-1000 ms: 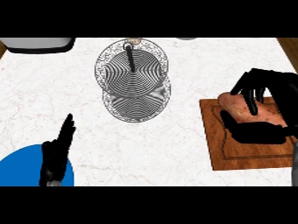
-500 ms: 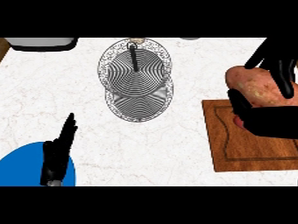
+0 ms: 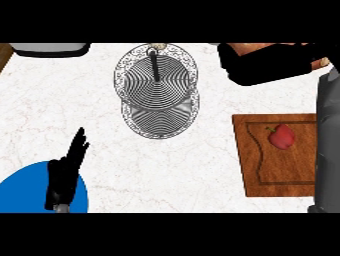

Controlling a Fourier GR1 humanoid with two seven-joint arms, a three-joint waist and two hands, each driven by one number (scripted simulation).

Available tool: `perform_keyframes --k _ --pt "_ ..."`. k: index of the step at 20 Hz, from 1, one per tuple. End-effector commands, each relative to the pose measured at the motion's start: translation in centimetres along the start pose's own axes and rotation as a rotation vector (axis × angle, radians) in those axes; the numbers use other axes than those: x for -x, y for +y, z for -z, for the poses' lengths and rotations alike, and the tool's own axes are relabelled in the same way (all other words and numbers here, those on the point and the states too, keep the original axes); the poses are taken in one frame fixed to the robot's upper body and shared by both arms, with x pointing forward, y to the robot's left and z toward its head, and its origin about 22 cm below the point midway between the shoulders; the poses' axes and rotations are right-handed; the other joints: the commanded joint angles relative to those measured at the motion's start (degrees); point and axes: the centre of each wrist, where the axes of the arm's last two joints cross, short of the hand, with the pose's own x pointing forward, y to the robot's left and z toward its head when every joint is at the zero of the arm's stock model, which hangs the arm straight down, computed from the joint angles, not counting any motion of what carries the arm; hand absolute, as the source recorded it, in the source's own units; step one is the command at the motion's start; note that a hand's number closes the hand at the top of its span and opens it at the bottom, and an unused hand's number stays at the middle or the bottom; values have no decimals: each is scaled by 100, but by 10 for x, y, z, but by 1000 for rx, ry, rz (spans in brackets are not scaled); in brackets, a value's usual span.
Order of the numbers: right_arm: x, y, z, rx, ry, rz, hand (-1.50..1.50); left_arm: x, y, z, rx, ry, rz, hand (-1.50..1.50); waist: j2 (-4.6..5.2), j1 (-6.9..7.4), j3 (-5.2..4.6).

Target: Pick the sweet potato from the cutting board and place it in the tiered basket

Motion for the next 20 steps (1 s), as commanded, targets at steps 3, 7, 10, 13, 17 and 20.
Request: perform_keyframes --k 3,7,10,13,17,20 --pt "-11 28 49 -41 -11 8 150 -4 7 5 -7 -12 22 0 27 41 -8" --pt "-27 60 56 -90 -55 -29 150 10 -26 -11 16 31 -7 0 21 41 -8" --pt "-21 82 66 -120 -50 -40 150 -6 -6 -4 12 21 9 0 15 24 -6" --pt "-6 114 65 -135 -33 -74 150 17 -11 0 -6 6 17 0 23 -7 -8" --pt "-11 128 85 -121 14 -100 150 -7 -6 -12 -3 15 2 0 19 46 -5" --pt "4 144 92 -132 29 -46 150 14 -21 -1 -11 -2 10 0 34 21 -8"
